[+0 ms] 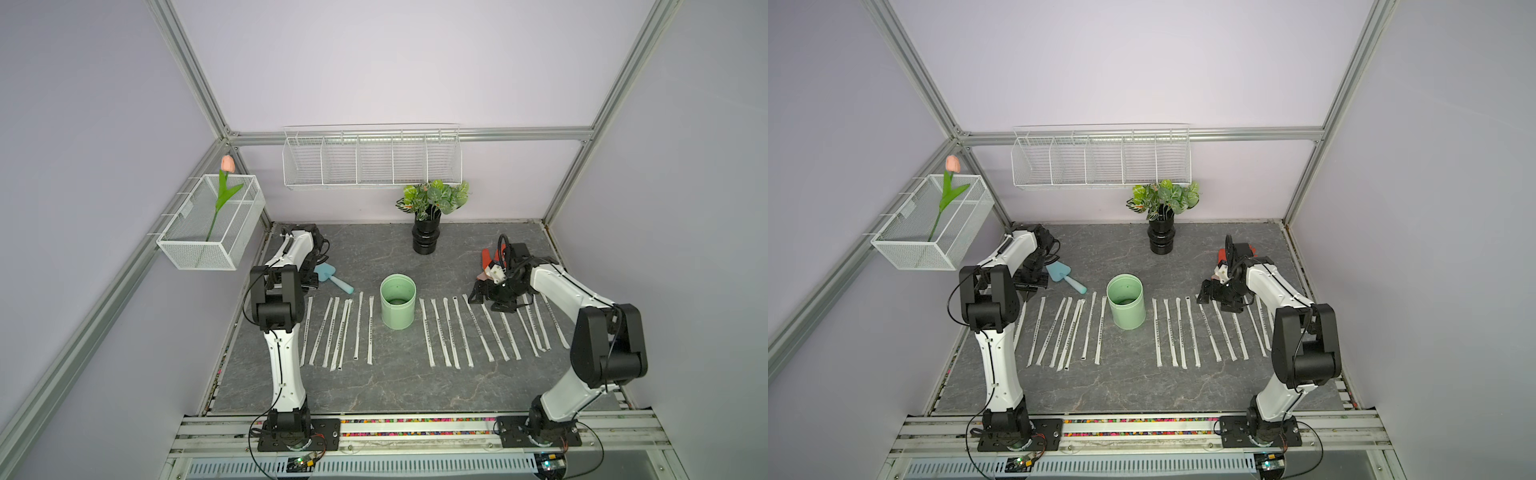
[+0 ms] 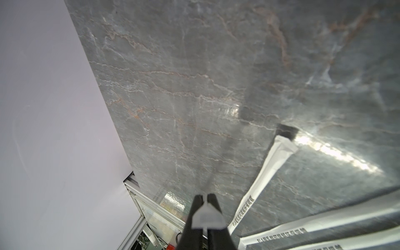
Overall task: Take the straws out of the storage container
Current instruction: Place the straw at the center of the board, then reset both arms
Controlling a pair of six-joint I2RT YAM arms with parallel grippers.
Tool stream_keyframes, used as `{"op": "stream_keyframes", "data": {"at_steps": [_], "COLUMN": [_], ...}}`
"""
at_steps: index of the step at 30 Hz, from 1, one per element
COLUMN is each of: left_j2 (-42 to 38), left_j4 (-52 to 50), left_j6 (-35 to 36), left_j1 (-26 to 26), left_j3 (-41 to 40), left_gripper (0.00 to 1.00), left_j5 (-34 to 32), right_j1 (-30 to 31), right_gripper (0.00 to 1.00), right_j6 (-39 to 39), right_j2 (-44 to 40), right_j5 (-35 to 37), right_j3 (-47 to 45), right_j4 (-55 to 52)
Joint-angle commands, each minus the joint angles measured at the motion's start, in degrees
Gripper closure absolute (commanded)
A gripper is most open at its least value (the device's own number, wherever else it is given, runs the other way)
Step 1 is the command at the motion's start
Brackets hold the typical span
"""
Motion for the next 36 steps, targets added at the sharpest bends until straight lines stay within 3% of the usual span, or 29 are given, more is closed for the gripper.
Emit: {"op": "stream_keyframes", "data": {"at_steps": [1, 11, 19, 22, 24, 27, 28, 34, 36], "left_j2": [1.0, 1.6, 0.5, -2.4, -5.6, -11.2, -12.7, -23.4, -29.4], "left_j4": [1.4, 2.7, 4.3, 6.7, 9.3, 14.0, 15.2, 26.0, 32.8], "left_j6": [0.8, 1.6, 1.2, 1.1, 1.0, 0.7, 0.4, -2.4, -3.2], "left_j1": [0.6, 1.3, 1.5, 1.4, 1.4, 1.5, 1.5, 1.4, 1.1], "left_j3": [-0.1, -0.2, -1.8, -3.2, -4.9, -8.4, -9.2, -17.3, -22.5], "left_gripper": [0.9, 0.84, 0.69, 0.55, 0.4, 0.24, 0.04, 0.01, 0.01], "left_j5": [0.7, 0.5, 0.2, 0.1, 0.0, -0.4, -0.8, -3.6, -4.6], "right_j1": [0.4, 1.1, 1.4, 1.5, 1.5, 1.4, 1.4, 0.9, 0.6], "right_gripper": [0.11, 0.11, 0.11, 0.11, 0.11, 0.11, 0.11, 0.11, 0.11], "right_j6": [-0.8, -0.3, -0.2, 0.4, 1.0, 1.6, 1.8, 0.8, -1.6], "right_j2": [0.7, 1.1, 1.0, -0.5, -2.2, -6.4, -8.0, -25.2, -33.6], "right_j5": [0.2, 0.8, 1.1, 2.1, 3.9, 8.6, 10.6, 28.5, 32.2], "right_j3": [1.5, 2.4, 3.2, 2.9, 2.4, 0.3, -0.6, -12.2, -20.1], "right_j4": [-0.7, -1.1, -1.6, -0.6, 0.5, 3.9, 5.3, 20.1, 29.6]}}
